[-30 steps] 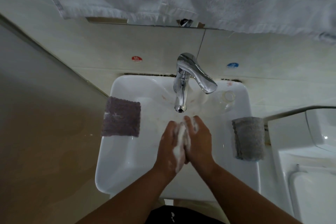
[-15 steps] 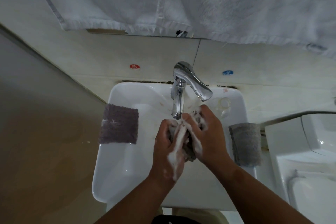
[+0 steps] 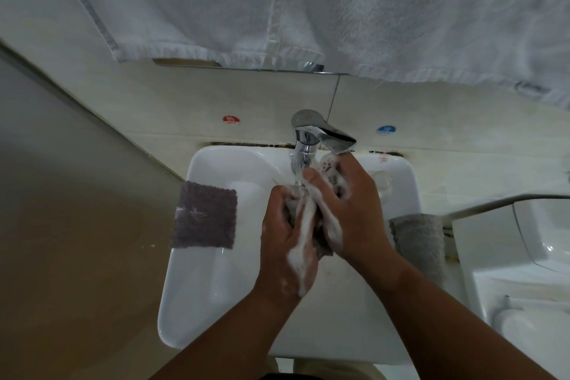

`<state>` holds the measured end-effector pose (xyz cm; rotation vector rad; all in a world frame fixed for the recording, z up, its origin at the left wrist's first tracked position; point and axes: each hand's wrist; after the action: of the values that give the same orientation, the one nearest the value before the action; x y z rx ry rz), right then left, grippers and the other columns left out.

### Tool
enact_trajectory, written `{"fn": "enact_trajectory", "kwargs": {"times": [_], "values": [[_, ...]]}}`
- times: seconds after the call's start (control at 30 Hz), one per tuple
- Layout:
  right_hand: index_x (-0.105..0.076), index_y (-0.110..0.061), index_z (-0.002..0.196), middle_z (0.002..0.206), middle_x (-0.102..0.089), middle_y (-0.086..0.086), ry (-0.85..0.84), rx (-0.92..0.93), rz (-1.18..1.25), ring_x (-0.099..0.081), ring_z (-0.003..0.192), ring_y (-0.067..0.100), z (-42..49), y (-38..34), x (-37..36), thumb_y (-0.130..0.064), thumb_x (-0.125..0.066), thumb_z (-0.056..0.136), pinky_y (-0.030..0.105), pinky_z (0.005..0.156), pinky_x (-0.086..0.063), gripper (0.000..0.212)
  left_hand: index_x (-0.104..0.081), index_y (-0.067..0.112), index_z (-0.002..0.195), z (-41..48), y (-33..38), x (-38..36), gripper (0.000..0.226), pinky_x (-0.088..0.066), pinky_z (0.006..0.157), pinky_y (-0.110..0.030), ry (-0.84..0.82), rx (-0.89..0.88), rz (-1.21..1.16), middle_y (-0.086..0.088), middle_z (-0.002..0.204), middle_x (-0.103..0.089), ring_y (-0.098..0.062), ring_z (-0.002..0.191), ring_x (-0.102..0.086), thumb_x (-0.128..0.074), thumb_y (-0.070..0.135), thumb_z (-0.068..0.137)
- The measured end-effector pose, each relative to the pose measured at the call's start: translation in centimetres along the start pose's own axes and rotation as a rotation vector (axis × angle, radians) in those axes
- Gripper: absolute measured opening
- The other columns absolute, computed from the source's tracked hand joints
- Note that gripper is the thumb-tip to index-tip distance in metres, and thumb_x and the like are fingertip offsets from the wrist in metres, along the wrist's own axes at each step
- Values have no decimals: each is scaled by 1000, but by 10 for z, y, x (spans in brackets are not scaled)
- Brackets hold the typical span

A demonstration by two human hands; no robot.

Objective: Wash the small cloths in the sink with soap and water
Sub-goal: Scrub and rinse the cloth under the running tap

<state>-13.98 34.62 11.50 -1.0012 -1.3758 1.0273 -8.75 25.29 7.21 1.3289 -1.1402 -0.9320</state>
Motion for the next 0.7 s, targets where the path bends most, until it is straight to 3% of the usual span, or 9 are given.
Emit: {"fn": "enact_trajectory", "kwargs": {"times": [0.07,0.13,0.17,0.23,0.33,0.4,0.47,0.6,0.7], "values": [[-57,-13,90,68,-63,-7,-4,-3,4,-63,60,3,1,-2,-3,-40,-66,89,14,55,-47,28,-56,28,98,2,1,3,7,-48,73,-22,27,31,-9,7,89,-64,8,81,-59,-59,34,96],[-55,-15,89,71,-64,-6,-20,10,9,-63,59,8,-1,-1,-3,-44,-65,88,18,54,-49,30,-56,10,110,0,2,3,48,-49,78,-15,-13,-57,16,2,97,-63,9,91,-62,-58,54,91],[-54,-17,88,73,-64,-5,-31,12,5,-63,58,10,-3,1,-3,-45,-64,88,22,53,-51,30,-56,7,108,-2,-1,3,50,-50,78,-15,-15,-73,16,4,96,-64,5,92,-64,-57,54,91],[-53,-18,86,71,-63,-2,-36,0,3,-61,55,10,-12,11,-4,-42,-63,90,22,52,-51,26,-55,11,100,-10,-6,5,32,-52,72,-19,14,-33,7,11,87,-66,0,83,-66,-57,43,97],[-53,-17,80,69,-60,0,-4,-40,-33,-56,52,9,-31,34,-10,-43,-60,92,23,50,-48,29,-55,18,95,-24,-24,8,35,-52,68,-11,-42,29,38,26,87,-67,6,81,-66,-59,52,94],[-51,-17,77,69,-58,-1,-2,-86,-37,-51,52,5,-43,53,-17,-44,-58,93,21,50,-44,32,-56,24,87,-32,-39,12,23,-59,68,-26,-19,93,45,16,85,-68,-2,79,-68,-60,46,93],[-50,-18,75,66,-56,-6,-20,-144,-22,-50,53,2,-51,73,-25,-34,-62,96,17,52,-42,29,-59,22,92,-35,-57,16,19,-61,72,-39,-13,121,130,8,86,-68,-9,82,-70,-58,41,95],[-52,-26,77,66,-58,-8,-64,-223,-59,-56,59,2,-56,102,-35,-29,-62,98,15,56,-45,23,-58,26,92,-34,-80,23,26,-56,72,-26,-20,151,190,13,86,-68,-4,81,-68,-60,52,90],[-50,-31,79,68,-59,-8,-82,-273,-96,-58,62,2,-54,115,-42,-28,-61,98,15,57,-45,22,-54,25,94,-28,-90,27,21,-59,66,-43,-12,180,224,5,85,-65,-17,79,-68,-63,44,93]]}}
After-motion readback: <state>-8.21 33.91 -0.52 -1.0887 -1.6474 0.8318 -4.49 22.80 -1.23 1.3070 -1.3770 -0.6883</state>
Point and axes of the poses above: each hand's wrist, its own z-axis towards the middle knuckle, its own x-axis out of the back of the hand, y = z × x
